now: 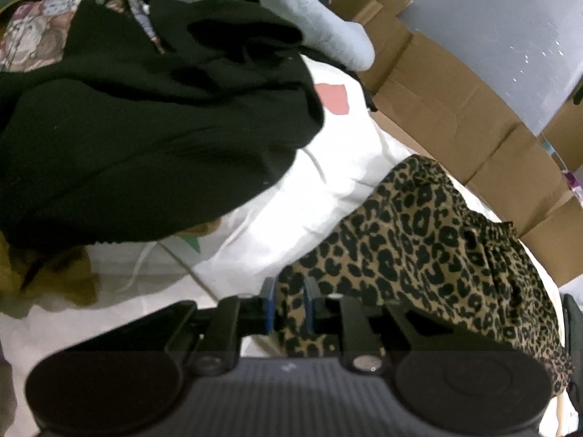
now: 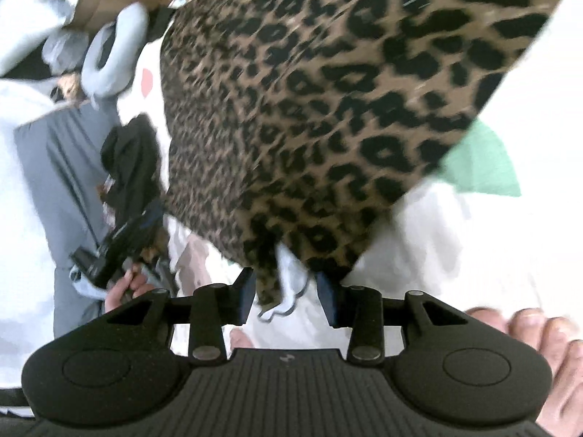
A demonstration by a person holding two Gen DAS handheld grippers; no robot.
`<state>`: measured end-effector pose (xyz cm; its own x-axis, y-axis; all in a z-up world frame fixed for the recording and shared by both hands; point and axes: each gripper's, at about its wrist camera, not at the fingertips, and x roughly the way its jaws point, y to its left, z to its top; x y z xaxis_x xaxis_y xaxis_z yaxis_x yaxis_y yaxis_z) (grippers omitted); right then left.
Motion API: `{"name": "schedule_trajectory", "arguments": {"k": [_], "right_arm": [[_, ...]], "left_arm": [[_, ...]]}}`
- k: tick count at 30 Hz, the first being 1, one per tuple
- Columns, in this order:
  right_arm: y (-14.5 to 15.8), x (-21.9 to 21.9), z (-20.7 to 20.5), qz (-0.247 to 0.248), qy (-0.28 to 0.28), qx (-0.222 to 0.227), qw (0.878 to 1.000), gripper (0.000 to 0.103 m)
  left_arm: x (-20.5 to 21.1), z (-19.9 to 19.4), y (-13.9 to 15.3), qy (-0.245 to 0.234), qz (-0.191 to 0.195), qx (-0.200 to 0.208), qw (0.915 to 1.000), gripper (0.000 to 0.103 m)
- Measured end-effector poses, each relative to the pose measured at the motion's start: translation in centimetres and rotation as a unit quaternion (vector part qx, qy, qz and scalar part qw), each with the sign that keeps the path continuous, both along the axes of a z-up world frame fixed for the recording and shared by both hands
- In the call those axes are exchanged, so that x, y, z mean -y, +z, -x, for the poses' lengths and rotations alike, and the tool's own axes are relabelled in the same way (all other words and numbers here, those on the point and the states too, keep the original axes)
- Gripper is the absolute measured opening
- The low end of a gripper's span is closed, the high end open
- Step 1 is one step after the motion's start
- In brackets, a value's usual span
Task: Fold clothes
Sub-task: 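Lower the raised skirt hem onto the sheet and open the right tool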
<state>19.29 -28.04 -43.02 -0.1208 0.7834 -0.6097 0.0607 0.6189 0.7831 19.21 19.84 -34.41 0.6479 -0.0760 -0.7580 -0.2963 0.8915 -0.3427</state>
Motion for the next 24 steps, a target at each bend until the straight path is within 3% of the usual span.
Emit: {"name": "schedule_trajectory", "arguments": {"k": [7, 12, 14, 16, 18, 24], "right_arm": [[-1.4, 3.0, -1.1, 0.029, -0.035, -0.006, 0.999, 0.04], [-3.8, 2.0, -0.6, 0.002, -0.068, -0.053, 0.996, 0.042], [-4.6, 1.4, -0.4, -0.008, -0.08, -0.07, 0.994, 0.042], [-5.1, 0.7, 0.0, -0.014, -0.097, -0.084, 0.992, 0.041], [-5.5, 0.3, 0.2, -0.019, -0.111, -0.09, 0.99, 0.041], [-5.4, 0.2, 0.5, -0.015, -0.11, -0.095, 0.989, 0.038]], "left_arm": [[1.1, -0.2, 0.4, -0.007, 0.002, -0.005, 1.0, 0.021], [2.1, 0.7, 1.5, -0.018, 0.004, -0.009, 0.9998, 0.021], [2.4, 1.1, 2.1, -0.023, 0.005, -0.001, 0.9997, 0.025], [2.3, 1.5, 2.0, -0.011, 0.03, 0.005, 0.9995, 0.028], [2.5, 1.7, 1.5, -0.003, 0.046, 0.0, 0.9989, 0.027], [4.0, 0.9, 0.8, -0.027, 0.044, -0.005, 0.9987, 0.027]]}}
